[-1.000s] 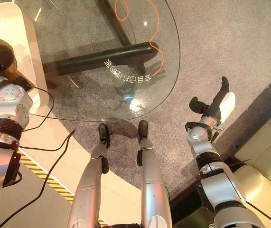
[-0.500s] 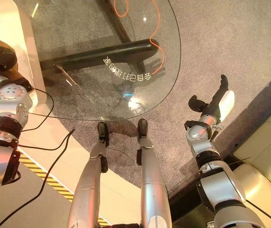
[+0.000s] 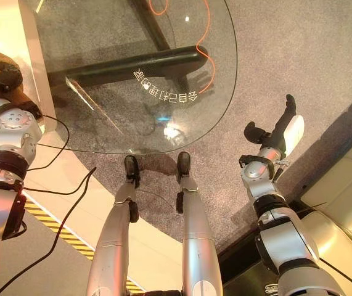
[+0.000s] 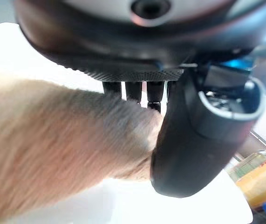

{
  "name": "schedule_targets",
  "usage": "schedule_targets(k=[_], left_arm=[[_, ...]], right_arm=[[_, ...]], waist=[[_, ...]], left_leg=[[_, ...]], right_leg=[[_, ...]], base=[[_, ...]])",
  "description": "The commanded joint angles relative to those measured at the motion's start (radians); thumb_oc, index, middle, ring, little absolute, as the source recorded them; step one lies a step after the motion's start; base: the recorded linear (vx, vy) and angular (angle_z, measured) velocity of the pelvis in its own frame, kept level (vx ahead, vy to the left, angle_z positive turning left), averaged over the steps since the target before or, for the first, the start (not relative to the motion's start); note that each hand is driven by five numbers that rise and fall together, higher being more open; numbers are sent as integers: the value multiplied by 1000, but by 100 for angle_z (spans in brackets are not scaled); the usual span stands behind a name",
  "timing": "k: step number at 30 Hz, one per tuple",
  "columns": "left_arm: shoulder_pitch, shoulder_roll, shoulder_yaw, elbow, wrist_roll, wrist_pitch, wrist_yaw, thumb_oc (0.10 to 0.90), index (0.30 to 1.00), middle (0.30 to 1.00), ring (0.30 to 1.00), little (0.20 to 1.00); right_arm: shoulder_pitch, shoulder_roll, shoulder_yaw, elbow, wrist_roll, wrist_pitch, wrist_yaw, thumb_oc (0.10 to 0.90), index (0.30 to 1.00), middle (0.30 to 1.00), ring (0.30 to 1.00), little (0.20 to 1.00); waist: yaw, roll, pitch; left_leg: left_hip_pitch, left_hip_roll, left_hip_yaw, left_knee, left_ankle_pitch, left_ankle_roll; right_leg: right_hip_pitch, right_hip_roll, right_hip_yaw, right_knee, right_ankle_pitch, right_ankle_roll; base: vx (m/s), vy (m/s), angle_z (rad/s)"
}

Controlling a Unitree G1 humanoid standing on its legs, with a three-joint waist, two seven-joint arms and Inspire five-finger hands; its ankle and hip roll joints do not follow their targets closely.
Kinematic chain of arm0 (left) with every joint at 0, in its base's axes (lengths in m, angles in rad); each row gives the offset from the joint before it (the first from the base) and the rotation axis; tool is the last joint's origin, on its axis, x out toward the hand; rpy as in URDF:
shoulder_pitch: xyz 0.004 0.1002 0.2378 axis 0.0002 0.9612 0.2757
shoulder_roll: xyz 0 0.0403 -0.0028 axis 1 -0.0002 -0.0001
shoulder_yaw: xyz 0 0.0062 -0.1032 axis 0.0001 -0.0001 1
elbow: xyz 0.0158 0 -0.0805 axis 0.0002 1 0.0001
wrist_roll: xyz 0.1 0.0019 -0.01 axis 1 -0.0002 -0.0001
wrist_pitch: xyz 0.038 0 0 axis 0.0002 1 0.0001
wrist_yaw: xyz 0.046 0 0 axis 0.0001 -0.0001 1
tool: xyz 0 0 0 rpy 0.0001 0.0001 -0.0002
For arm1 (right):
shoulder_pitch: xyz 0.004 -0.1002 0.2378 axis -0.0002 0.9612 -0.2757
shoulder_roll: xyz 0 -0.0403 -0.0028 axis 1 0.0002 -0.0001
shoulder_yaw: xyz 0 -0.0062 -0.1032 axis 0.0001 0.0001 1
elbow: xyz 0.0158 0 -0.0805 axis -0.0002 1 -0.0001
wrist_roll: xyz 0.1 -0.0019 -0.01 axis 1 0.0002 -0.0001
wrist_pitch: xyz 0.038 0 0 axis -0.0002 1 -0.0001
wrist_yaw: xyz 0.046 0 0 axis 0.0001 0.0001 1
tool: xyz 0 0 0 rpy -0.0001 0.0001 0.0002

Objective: Wipe the table with a cloth and put it in the basket.

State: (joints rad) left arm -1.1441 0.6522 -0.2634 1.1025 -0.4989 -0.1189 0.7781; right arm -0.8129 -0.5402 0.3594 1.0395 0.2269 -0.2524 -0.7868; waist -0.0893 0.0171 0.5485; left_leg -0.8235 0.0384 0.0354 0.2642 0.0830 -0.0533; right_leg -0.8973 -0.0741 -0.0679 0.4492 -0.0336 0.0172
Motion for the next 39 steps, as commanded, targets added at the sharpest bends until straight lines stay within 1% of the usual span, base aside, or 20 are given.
schedule_targets(k=[1, 7, 12, 15, 19, 24, 28, 29, 30, 32, 33, 34, 35, 36, 38, 39], left_arm=[[-86, 168, 22, 29, 26, -55, 71, 800, 900, 900, 900, 900], [-79, 166, 27, 23, 16, -58, 74, 800, 900, 900, 900, 900], [-75, 169, 35, 26, 3, -78, 79, 800, 900, 900, 900, 900], [-77, 168, 39, 25, -6, -105, 95, 800, 900, 900, 900, 900], [-66, 162, 49, 10, 1, -149, 136, 800, 900, 900, 900, 900], [-76, 166, 57, -10, 30, -200, 228, 800, 900, 900, 900, 900], [-65, 171, 77, -34, 34, -272, 267, 800, 900, 900, 900, 900], [-56, 169, 84, -43, 40, -311, 276, 800, 900, 900, 900, 900], [-30, 167, 102, -77, 38, -348, 262, 800, 900, 900, 900, 900], [23, 161, 131, -120, 45, -378, 244, 800, 900, 900, 900, 900], [65, 156, 153, -147, 38, -386, 210, 800, 900, 900, 900, 900], [93, 155, 165, -159, 33, -392, 191, 800, 900, 900, 900, 900], [123, 155, 179, -170, 25, -396, 168, 800, 900, 900, 900, 900], [183, 152, 204, -187, 9, -387, 107, 800, 900, 900, 900, 900], [323, 143, 255, -207, -39, -354, -28, 800, 900, 900, 900, 900], [343, 139, 263, -209, -45, -350, -46, 800, 900, 900, 900, 900]], right_arm=[[10, -48, -12, -21, 13, -48, -54, 800, 900, 900, 900, 900], [15, -46, -13, -29, 13, -44, -56, 800, 900, 900, 900, 900], [20, -46, -12, -28, 12, -48, -57, 800, 900, 900, 900, 900], [14, -48, -12, -20, 17, -49, -54, 800, 900, 900, 900, 900], [19, -46, -19, -7, 14, -56, -52, 800, 900, 900, 900, 900], [18, -47, -18, 17, 23, -69, -44, 800, 900, 900, 900, 900], [34, -35, -22, 35, 30, -70, -26, 800, 900, 900, 900, 900], [41, -28, -23, 44, 32, -71, -15, 800, 900, 900, 900, 900], [60, -16, -32, 57, 42, -62, 24, 800, 900, 900, 900, 900], [93, 4, -40, 70, 57, -42, 88, 800, 900, 900, 900, 900], [118, 13, -47, 78, 58, -23, 127, 800, 900, 900, 900, 900], [132, 16, -50, 82, 61, -18, 145, 800, 900, 900, 900, 900], [147, 20, -52, 89, 70, -10, 168, 800, 900, 900, 900, 900], [177, 23, -62, 97, 79, 8, 208, 800, 900, 900, 900, 900], [251, 28, -95, 124, 92, 23, 295, 800, 900, 900, 900, 900], [261, 29, -100, 127, 90, 25, 303, 800, 900, 900, 900, 900]], waist=[[10, -14, -28], [11, -14, -28], [10, -12, -28], [11, -10, -28], [15, -6, -28], [18, -2, -28], [20, 1, -28], [20, 1, -28], [23, 1, -28], [30, 2, -29], [37, 3, -29], [40, 3, -31], [43, 4, -40], [51, 5, -62], [71, 8, -118], [73, 8, -127]], left_leg=[[21, -42, 31, 102, -128, 1], [24, -43, 29, 104, -128, -1], [29, -43, 31, 101, -126, 0], [33, -43, 28, 97, -124, -2], [46, -47, 22, 94, -123, 0], [68, -51, 21, 83, -120, 1], [104, -53, 19, 72, -120, 3], [119, -54, 18, 66, -120, 2], [157, -58, 13, 53, -120, 0], [209, -62, 12, 26, -114, -3], [249, -63, 10, 4, -108, -4], [275, -64, 9, -11, -106, -5], [294, -65, 7, -30, -95, -6], [325, -64, 5, -53, -90, -9], [412, -67, 1, -117, -85, -13], [419, -67, 1, -128, -78, -13]], right_leg=[[50, 46, -32, -37, -45, 15], [53, 45, -33, -36, -43, 16], [57, 45, -32, -38, -43, 16], [62, 42, -33, -44, -42, 17], [72, 44, -31, -38, -44, 18], [91, 44, -33, -43, -45, 18], [124, 44, -29, -48, -47, 19], [139, 45, -27, -52, -47, 21], [176, 47, -23, -62, -45, 26], [230, 44, -25, -84, -40, 34], [271, 38, -29, -101, -36, 39], [296, 35, -30, -114, -35, 42], [317, 32, -32, -134, -25, 44], [350, 25, -35, -156, -22, 49], [440, 10, -43, -207, -20, 61], [448, 9, -43, -218, -12, 62]], base=[[0, 0, 0], [0, 0, 0], [0, 0, 0], [0, 0, 0], [0, 0, 0], [-6, -3, 0], [-25, -24, 1], [-34, -67, 2], [-27, -74, 2], [-22, -75, 2], [-14, -63, 0], [-11, -50, -1], [12, -44, -5], [56, -50, -8], [117, -46, -8], [124, -34, -3]])
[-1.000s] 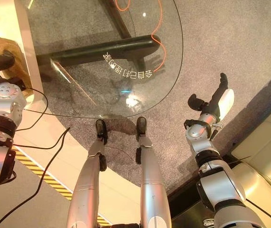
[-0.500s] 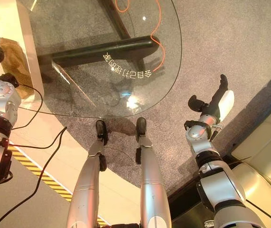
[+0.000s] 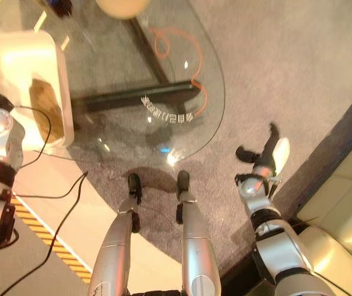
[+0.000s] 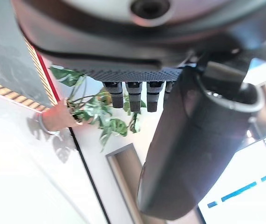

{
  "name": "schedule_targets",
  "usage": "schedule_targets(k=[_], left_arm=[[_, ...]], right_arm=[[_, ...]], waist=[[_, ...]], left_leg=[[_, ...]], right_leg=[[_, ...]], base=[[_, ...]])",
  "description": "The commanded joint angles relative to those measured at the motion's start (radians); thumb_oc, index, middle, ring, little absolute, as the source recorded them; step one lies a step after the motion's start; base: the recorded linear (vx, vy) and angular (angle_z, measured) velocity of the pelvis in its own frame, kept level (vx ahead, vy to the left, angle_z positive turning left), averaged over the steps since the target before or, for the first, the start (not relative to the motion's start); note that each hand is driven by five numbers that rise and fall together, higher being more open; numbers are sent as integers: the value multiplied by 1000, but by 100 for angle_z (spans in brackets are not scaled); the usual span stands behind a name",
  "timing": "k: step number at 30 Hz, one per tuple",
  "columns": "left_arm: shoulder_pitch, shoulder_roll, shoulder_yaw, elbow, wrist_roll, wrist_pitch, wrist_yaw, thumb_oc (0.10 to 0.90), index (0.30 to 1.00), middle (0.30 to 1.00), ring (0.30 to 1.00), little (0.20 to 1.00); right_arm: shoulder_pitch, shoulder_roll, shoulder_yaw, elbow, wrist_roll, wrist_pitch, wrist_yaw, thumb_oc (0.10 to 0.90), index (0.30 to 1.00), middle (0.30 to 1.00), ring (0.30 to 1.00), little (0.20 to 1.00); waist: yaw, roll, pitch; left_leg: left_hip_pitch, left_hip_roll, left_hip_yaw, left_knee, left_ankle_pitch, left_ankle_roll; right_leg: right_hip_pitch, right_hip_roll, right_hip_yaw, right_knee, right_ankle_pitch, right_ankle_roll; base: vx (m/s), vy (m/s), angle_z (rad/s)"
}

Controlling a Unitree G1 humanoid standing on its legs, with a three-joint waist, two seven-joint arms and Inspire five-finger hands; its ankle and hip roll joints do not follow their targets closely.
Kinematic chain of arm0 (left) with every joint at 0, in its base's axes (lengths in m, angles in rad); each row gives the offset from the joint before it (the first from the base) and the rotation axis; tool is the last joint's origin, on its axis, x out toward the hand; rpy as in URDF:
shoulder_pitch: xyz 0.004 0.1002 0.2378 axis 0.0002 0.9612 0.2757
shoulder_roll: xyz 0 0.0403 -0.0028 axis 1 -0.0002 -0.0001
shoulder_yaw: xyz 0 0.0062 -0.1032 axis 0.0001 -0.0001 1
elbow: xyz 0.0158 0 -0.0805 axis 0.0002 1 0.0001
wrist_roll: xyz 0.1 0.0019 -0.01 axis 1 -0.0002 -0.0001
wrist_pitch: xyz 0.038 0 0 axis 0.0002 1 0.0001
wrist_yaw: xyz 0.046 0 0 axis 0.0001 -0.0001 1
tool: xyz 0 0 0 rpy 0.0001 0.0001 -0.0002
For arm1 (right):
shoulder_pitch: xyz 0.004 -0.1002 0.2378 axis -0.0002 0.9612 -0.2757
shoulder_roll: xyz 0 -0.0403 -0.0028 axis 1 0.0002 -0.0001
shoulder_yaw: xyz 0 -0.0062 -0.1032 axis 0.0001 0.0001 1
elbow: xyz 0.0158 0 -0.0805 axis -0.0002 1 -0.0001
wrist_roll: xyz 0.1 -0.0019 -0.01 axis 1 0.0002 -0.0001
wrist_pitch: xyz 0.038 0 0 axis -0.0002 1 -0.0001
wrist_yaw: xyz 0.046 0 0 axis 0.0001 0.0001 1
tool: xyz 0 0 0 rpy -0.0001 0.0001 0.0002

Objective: Wipe the table with a cloth and put it in the basket.

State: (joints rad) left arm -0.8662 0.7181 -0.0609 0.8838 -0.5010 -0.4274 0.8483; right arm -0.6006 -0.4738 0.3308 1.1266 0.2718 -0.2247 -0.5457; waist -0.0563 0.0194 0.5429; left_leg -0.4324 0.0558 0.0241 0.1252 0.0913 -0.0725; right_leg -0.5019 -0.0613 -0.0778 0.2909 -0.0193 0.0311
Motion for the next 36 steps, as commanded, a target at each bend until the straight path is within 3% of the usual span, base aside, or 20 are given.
schedule_targets(k=[1, 8, 16, 24, 36], left_arm=[[132, 63, 86, 4, -59, -23, -179, 800, 900, 900, 900, 900], [517, -89, 176, 36, -77, 56, -497, 800, 900, 900, 900, 900], [729, -248, 147, 254, -10, 160, -767, 800, 900, 900, 900, 900], [797, -367, 47, 407, 143, 263, -900, 800, 900, 900, 900, 900], [796, -400, -35, 475, 244, 396, -930, 800, 900, 900, 900, 900]], right_arm=[[87, -37, -93, 52, 46, 5, 102, 800, 900, 900, 900, 900], [338, 15, -187, 108, -46, 53, 259, 800, 900, 900, 900, 900], [465, 97, -209, 195, -151, 166, 359, 800, 900, 900, 900, 900], [485, 137, -201, 253, -230, 247, 406, 800, 900, 900, 900, 900], [488, 163, -166, 287, -264, 282, 433, 800, 900, 900, 900, 900]], waist=[[48, 5, -146], [79, 5, -318], [89, 17, -448], [84, 16, -479], [61, 5, -487]], left_leg=[[67, -85, 12, -15, -89, 6], [286, -93, -9, -138, -85, 21], [441, -88, -14, -195, -101, 35], [492, -79, 4, -206, -118, 40], [520, -52, 55, -201, -132, 37]], right_leg=[[92, -12, -36, -78, -30, 54], [341, -29, -59, -199, -18, 71], [503, -29, -74, -265, -12, 75], [560, -35, -86, -298, -12, 79], [583, -37, -101, -298, -24, 74]], base=[[96, -28, -2], [168, -17, 7], [173, -1, 11], [40, 6, 0], [21, 2, -2]])
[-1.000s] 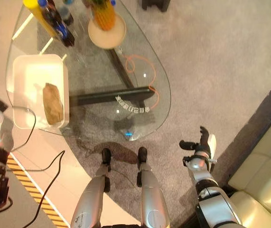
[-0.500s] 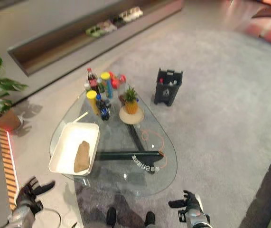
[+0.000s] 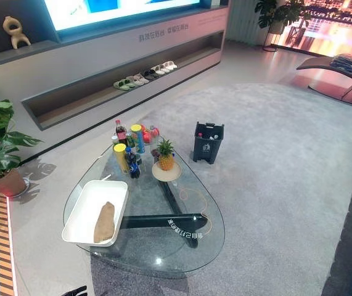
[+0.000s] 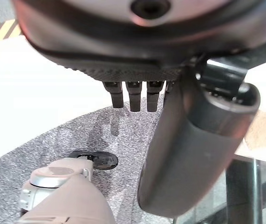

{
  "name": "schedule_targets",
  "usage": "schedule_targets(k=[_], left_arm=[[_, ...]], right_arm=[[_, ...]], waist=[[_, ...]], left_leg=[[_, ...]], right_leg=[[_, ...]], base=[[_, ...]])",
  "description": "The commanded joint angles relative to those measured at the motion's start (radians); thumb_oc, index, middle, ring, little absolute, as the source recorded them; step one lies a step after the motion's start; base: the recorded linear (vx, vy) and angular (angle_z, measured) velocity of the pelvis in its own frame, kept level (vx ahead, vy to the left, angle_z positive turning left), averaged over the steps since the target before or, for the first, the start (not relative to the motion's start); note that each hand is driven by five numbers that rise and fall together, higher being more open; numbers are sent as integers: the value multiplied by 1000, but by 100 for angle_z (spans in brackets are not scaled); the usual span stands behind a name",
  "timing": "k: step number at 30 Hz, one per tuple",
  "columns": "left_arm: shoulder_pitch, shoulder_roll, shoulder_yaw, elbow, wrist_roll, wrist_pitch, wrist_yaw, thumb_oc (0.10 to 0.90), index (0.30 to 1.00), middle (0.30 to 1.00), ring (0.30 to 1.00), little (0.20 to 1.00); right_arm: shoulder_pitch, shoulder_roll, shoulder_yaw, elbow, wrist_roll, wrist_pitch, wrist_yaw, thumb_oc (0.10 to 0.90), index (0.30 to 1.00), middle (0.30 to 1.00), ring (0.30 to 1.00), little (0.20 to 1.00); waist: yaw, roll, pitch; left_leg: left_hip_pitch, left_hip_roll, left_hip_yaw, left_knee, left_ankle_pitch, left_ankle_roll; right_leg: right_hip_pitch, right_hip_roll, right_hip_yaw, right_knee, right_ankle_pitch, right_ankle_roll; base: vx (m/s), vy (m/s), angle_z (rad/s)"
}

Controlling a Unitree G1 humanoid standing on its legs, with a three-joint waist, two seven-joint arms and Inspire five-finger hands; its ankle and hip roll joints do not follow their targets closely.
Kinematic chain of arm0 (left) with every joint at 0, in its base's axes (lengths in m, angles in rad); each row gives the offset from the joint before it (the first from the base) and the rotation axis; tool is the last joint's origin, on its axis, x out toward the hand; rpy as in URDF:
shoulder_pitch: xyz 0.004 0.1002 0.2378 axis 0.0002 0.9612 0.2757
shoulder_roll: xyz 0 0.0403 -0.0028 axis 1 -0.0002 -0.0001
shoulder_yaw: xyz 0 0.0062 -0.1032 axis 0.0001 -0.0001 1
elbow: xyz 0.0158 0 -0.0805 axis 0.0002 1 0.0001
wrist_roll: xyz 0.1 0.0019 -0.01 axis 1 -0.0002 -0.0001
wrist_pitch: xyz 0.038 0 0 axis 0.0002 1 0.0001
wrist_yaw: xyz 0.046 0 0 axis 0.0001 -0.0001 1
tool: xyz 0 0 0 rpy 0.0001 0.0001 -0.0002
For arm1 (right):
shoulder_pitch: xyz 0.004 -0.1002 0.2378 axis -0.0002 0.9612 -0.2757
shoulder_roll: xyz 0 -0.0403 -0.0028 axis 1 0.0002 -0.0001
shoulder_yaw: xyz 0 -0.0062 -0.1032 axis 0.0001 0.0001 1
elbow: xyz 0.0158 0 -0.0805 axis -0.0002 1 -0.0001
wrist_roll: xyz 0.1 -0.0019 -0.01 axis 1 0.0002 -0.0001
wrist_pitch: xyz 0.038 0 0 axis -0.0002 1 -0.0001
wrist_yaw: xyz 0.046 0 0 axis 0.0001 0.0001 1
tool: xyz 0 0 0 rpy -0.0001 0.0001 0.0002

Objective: Wipe the table with a cloth and put it in the basket.

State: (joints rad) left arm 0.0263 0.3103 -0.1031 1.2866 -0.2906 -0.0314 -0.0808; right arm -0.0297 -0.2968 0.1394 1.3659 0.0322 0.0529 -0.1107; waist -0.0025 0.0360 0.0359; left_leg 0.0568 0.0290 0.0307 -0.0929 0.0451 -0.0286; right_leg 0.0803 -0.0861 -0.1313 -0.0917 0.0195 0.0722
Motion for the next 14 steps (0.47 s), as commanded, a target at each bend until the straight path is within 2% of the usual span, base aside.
schedule_targets(k=[1, 14], left_arm=[[-97, 7, 6, 75, 36, -2, -2, 800, 900, 900, 900, 900], [-110, -15, -23, 69, 44, -21, -6, 800, 900, 900, 900, 900]], right_arm=[[-83, -13, 27, 50, -27, 4, -2, 800, 900, 900, 900, 900], [-84, -2, 59, 53, -29, 35, 30, 800, 900, 900, 900, 900]], waist=[[7, -12, 20], [-4, -24, 18]], left_leg=[[32, -24, 52, 18, -87, -7], [47, -5, 69, 13, -88, -15]], right_leg=[[2, -13, -49, 84, -62, 33], [12, -11, -36, 70, -57, 34]], base=[[31, -1, -5], [16, -11, -2]])
